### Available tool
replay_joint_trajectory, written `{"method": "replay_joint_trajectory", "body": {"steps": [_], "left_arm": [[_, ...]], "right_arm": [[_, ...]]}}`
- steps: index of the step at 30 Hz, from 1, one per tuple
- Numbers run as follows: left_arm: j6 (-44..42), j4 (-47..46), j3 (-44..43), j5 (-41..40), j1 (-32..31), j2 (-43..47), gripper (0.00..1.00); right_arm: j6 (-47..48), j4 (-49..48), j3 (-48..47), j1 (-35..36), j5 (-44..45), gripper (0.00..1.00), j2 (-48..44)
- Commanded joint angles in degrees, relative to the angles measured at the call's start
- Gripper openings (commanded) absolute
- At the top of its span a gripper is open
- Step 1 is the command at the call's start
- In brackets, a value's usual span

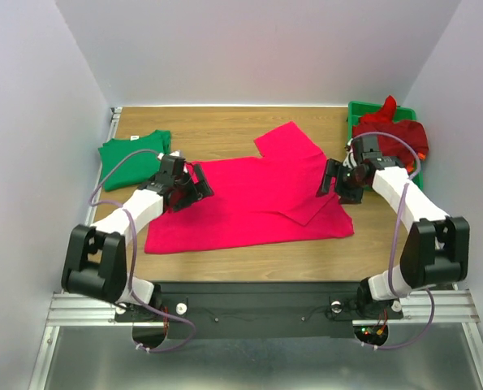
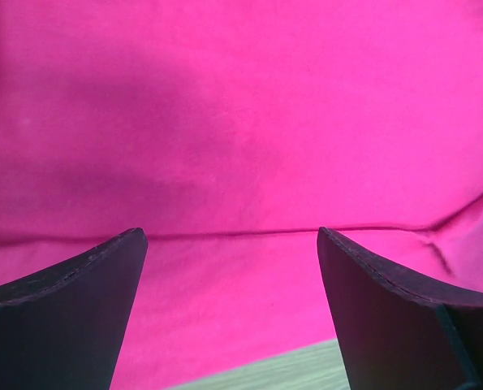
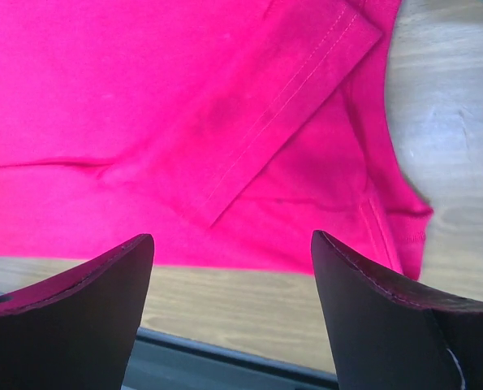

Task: Fold and stack the t-shirts
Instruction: Fold the tshirt

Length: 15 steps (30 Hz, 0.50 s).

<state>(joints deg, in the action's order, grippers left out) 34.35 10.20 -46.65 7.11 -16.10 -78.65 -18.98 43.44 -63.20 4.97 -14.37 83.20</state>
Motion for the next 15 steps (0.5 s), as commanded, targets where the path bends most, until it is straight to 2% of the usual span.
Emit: {"method": "replay_joint_trajectory", "body": {"steps": [1, 6, 15], "left_arm": [[-3.1, -2.1, -1.9, 1.9, -1.9, -5.4, 0.98], [-3.7, -5.2, -1.2, 3.4, -4.6, -9.9, 0.99], [-5.0, -7.2, 0.5, 4.9, -6.7, -15.4, 0.98]], "right_arm": [[0.8, -4.7, 1.9, 0.2, -0.8, 0.84, 2.8], [-0.5, -8.5, 8.0, 0.2, -1.2, 0.84, 4.3], [-3.9, -7.8, 13.7, 0.1, 6.5, 0.84, 7.2]]}}
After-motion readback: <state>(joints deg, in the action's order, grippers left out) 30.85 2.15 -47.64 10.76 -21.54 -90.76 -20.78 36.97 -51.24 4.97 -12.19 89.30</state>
